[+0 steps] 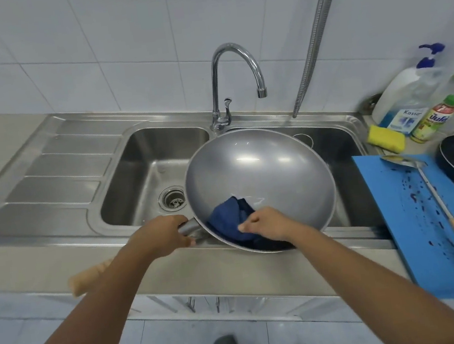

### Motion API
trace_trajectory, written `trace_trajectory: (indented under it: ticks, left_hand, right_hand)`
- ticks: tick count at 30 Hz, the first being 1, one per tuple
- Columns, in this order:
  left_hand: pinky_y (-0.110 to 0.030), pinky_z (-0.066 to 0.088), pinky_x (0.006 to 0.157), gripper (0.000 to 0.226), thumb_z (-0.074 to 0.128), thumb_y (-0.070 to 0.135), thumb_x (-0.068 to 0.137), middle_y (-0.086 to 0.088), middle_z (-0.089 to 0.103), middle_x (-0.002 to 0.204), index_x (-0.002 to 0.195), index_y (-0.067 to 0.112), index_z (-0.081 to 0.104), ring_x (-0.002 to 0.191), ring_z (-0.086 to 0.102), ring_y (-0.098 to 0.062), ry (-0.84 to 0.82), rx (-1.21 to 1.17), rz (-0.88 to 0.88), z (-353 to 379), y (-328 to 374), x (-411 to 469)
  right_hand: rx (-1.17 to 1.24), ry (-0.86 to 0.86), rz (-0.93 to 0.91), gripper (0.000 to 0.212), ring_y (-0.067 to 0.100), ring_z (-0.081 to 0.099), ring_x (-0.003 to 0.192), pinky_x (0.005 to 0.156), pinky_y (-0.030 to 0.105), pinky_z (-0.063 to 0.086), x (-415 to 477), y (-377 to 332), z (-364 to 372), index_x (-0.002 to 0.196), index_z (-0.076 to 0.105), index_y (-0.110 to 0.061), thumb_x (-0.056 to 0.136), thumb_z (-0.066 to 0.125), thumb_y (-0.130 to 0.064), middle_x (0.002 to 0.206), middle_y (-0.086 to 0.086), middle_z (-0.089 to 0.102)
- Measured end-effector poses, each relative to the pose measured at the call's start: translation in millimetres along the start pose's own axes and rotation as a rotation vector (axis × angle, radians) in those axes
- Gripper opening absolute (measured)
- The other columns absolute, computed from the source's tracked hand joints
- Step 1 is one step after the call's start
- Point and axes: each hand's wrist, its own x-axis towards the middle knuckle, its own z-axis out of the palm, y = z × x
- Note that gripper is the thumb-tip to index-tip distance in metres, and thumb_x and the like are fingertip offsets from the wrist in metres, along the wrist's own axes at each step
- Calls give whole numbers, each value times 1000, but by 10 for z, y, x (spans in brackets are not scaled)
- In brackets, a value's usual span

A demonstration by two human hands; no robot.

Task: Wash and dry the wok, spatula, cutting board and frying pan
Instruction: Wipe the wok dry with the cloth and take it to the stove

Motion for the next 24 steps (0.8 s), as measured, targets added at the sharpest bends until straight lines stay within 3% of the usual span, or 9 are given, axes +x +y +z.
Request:
trace_trajectory:
  ticks: [2,5,8,9,11,15,19,21,24]
  left_hand:
    - [-29,42,61,27,69,49,81,2,63,89,93,27,59,75,57,-17,-18,-21,0,-49,-90,-2]
    - [-27,40,55,21,70,45,80,3,62,80,86,28,60,65,54,-14,-42,-84,12,-58,-152,4]
    - [-28,41,58,22,70,45,80,3,64,81,89,26,63,66,56,-15,-37,-88,32,-68,-173,33]
    - [-28,41,58,24,70,45,80,3,64,81,90,25,63,66,55,-14,-35,-81,35,-71,-180,36]
    - [-28,40,58,28,68,49,82,3,63,81,93,24,62,67,54,-14,-31,-68,37,-75,-199,35]
    - [-34,45,72,44,50,62,90,-2,65,99,105,23,63,85,58,-21,-12,-32,50,-79,-205,74]
    - [-32,47,66,34,45,63,92,2,62,82,81,32,54,78,64,-24,-90,-59,-4,-163,-166,116]
    - [-33,50,70,33,46,62,92,5,57,77,79,32,50,78,66,-24,-108,-62,-34,-211,-125,124]
    - [-33,44,72,39,43,64,93,5,56,89,101,30,59,82,55,-19,-49,15,-36,-195,-115,132]
  right_hand:
    - [-256,55,30,27,25,61,106,93,35,46,67,282,-272,99,76,-29,84,67,-49,113,-3,65]
    - [-761,358,95,25,35,43,130,107,48,31,179,629,-667,110,64,-42,92,47,-45,141,4,45]
    - [-1111,510,295,57,41,9,146,116,56,7,275,706,-799,151,27,-25,98,47,-36,162,14,7]
    - [-1106,519,328,67,42,7,146,117,55,7,280,649,-753,154,14,-22,98,49,-33,162,15,1]
    - [-984,488,359,69,43,11,145,118,52,12,294,510,-572,155,8,-23,98,45,-30,162,15,5]
    - [-487,298,203,51,35,37,133,110,37,31,272,176,39,147,37,-25,96,43,-27,156,7,28]
    - [123,22,11,46,22,48,129,103,29,39,265,-233,343,140,51,-22,95,55,-33,147,-3,46]
    - [81,-29,-24,49,23,52,123,95,31,47,346,-228,250,141,48,-23,94,57,-31,146,-2,46]
    - [-459,30,-59,56,31,39,133,106,41,39,578,84,-17,149,33,-29,96,50,-33,158,2,26]
